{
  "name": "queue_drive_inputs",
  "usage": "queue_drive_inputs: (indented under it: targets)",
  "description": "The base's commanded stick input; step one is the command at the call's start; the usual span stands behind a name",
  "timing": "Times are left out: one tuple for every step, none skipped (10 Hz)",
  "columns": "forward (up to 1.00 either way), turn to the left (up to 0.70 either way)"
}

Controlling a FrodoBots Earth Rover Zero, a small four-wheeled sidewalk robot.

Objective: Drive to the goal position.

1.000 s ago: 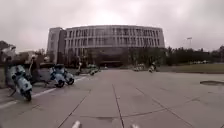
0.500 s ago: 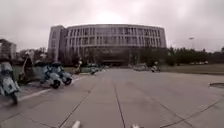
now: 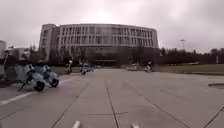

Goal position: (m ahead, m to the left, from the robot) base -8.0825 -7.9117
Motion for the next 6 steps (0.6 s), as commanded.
queue_drive_inputs:
  targets:
    - [0.70,0.00]
    - [0.70,0.00]
    - [0.70,0.00]
    - [0.70,0.00]
    - [0.70,0.00]
    - [0.70,0.00]
